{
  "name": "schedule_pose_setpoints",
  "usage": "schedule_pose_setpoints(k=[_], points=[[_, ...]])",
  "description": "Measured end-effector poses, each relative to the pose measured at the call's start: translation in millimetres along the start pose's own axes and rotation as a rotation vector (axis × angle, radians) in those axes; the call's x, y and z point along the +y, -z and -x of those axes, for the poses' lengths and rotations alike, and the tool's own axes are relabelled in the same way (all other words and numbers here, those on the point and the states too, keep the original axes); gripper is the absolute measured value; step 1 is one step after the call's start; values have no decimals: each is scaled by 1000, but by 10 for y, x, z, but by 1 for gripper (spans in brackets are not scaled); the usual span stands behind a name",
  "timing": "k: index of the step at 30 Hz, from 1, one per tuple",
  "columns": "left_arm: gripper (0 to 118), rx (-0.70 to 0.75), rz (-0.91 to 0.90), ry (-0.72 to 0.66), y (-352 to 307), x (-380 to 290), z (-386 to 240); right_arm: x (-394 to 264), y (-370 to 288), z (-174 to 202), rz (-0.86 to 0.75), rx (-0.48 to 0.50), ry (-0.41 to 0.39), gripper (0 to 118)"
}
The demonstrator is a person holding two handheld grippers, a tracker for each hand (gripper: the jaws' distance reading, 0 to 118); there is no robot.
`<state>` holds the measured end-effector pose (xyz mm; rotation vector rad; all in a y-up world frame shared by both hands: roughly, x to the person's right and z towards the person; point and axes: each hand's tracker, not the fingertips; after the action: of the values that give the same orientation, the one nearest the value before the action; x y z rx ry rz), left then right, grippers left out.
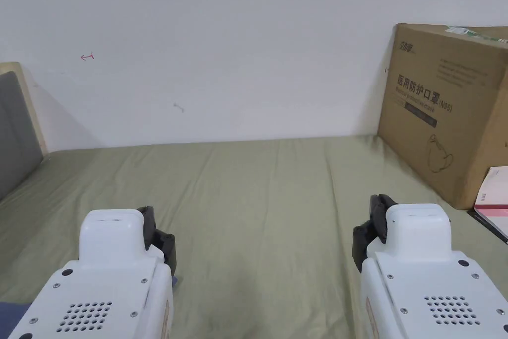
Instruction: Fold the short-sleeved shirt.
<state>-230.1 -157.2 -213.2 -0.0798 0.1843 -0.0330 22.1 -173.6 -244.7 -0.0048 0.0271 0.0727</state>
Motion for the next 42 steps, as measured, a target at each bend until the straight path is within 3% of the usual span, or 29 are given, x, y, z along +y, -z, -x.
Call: schedule_pose_setpoints(k=[7, 10, 17, 22, 26, 32, 39, 40, 42], points=[[0, 6, -6, 2, 22, -21, 38, 37, 19, -25, 8, 5, 19, 1], [0, 19, -10, -7, 30, 10, 74, 12, 70, -4, 21, 11, -15, 1], [0, 118, -11, -32, -94, 56, 420, 149, 99, 317, 40, 159, 26, 1], [0, 286, -2, -26, -355, 52, 880, 276, 137, 860, 50, 384, 90, 1], [0, 400, 13, -28, -564, 33, 1188, 278, 108, 1285, 69, 511, 62, 1], [0, 447, 51, -57, -643, -57, 1460, 205, 31, 1590, 83, 596, 27, 1], [0, 435, 196, -96, -274, -309, 1626, 100, 61, 1694, 110, 611, -12, 1], [15, 425, 248, -102, -174, -372, 1664, 85, 78, 1706, 120, 614, -6, 1], [69, 389, 310, -137, 21, -545, 1750, 32, 139, 1722, 151, 622, 11, 1]])
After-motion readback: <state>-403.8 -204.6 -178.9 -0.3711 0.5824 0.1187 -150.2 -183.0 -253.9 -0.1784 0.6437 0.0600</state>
